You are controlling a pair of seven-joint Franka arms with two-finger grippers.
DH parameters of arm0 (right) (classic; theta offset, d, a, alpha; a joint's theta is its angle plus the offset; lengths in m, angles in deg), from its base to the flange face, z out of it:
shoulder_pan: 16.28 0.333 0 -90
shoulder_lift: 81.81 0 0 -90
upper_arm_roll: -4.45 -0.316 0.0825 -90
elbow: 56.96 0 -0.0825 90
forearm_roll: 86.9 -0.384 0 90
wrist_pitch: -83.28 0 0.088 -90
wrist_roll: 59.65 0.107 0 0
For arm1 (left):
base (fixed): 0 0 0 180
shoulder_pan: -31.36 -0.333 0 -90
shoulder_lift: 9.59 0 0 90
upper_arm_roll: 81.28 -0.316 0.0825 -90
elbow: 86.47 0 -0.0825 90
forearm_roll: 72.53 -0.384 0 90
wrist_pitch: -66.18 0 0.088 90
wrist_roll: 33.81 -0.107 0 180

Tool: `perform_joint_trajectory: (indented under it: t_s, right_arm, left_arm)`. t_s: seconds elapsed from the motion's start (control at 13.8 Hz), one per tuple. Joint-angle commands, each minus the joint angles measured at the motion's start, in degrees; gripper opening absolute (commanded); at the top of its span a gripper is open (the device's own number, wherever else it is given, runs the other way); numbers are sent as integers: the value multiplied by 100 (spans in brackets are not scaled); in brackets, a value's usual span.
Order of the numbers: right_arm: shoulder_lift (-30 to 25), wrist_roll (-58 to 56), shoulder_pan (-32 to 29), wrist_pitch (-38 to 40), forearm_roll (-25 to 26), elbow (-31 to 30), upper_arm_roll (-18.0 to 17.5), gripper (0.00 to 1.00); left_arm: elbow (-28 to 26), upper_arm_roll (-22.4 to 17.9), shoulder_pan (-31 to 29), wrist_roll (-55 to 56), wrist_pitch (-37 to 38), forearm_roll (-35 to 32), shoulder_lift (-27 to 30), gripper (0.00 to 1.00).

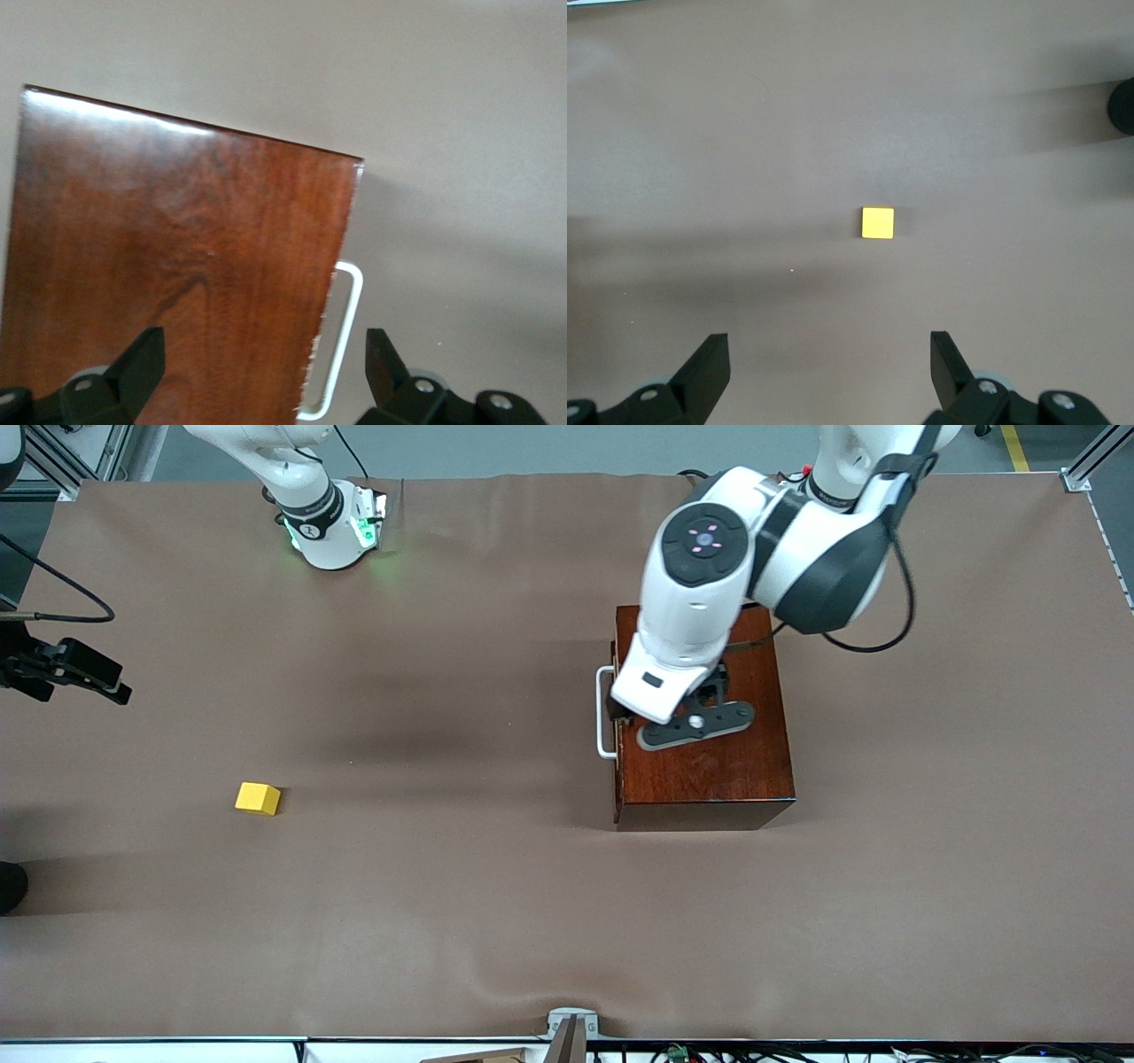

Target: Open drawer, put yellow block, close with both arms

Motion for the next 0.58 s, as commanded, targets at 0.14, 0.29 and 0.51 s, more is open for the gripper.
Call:
perform_joint_trajectory:
  t_s: [0.14, 0.29, 0.51]
  right_arm:
    - [-13, 75, 25, 2, -20, 0, 5, 100]
    - [-13, 75, 25, 2, -20, 0, 5, 100]
    - [-13, 75, 25, 2, -20, 0, 5, 100]
  left_arm:
    - [454, -224, 803, 890, -540, -714, -778, 100]
    - [498, -680, 1338, 927, -585, -705, -945, 100]
    - [498, -1077, 1815, 874, -673, -705, -1113, 100]
